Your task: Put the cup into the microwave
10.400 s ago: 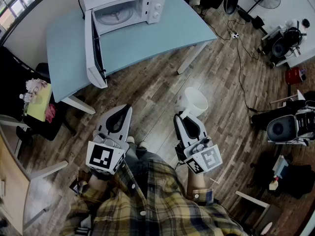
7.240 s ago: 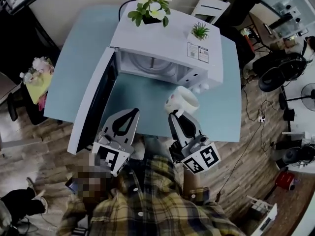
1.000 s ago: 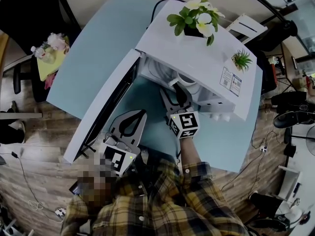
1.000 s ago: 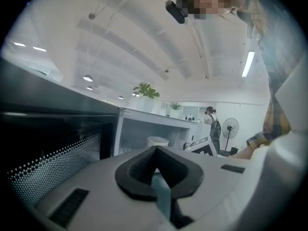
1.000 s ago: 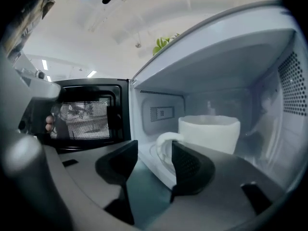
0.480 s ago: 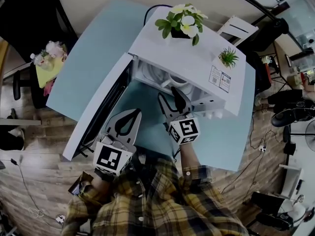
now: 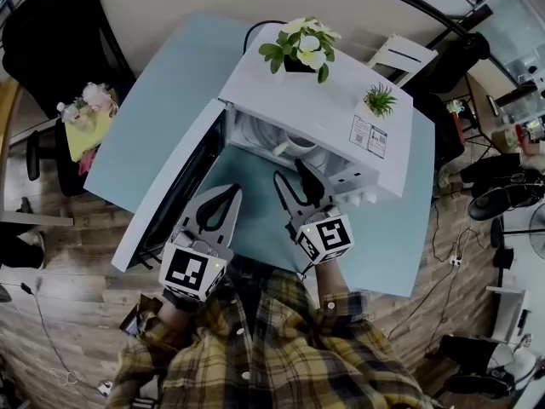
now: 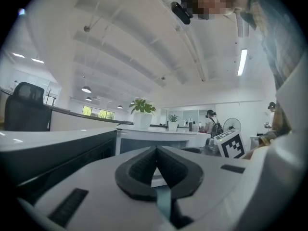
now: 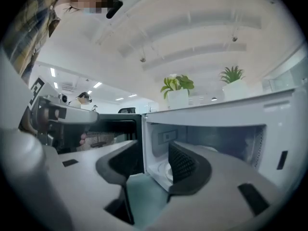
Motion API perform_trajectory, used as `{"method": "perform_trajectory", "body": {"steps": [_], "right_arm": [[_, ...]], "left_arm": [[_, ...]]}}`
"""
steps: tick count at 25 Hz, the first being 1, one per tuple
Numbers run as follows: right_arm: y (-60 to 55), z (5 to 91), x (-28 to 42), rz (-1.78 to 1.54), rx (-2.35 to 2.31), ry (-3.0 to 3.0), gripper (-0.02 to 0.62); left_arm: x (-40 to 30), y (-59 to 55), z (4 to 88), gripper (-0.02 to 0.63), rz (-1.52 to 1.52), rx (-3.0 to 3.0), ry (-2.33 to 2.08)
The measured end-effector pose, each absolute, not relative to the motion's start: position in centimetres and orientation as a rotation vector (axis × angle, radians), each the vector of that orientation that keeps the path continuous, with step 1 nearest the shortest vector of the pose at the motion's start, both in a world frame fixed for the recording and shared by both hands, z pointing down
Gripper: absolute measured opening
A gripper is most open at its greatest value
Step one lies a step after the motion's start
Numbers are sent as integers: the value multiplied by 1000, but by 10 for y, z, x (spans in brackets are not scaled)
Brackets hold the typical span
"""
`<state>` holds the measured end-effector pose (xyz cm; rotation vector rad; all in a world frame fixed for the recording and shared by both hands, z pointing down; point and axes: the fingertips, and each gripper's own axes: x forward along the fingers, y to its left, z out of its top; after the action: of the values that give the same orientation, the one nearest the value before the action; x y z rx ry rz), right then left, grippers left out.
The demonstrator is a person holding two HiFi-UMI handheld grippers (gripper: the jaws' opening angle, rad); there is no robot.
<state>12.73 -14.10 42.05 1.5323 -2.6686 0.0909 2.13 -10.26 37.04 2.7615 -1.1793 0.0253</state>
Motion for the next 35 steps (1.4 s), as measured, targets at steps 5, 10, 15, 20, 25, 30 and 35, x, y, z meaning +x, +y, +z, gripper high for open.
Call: {"method": "perform_trajectory", "body": {"steps": [5, 10, 15, 20, 25, 30, 35], "right_arm": [[-126, 393, 128, 77, 1519, -2722, 201], [-111, 372, 128, 62, 1505, -2743, 195], [-98, 356, 126, 56, 1468, -2764, 169], [-88, 348, 133, 78, 1504, -2760, 121], [-80, 346, 142, 86, 1562, -2734, 57], [-74, 347, 148, 92, 1580, -2718, 32], [-72, 351, 151, 124, 1600, -2708, 3]], "left_arm": [[22, -101, 364, -8, 14, 2771, -1182], [21, -98, 357, -8, 4, 2780, -1183], [19, -96, 352, -8, -8, 2775, -1197], [17, -94, 350, -8, -13, 2775, -1208], [13, -91, 351, -8, -5, 2775, -1207], [13, -88, 353, -8, 8, 2776, -1194], [13, -86, 356, -8, 16, 2771, -1180]]}}
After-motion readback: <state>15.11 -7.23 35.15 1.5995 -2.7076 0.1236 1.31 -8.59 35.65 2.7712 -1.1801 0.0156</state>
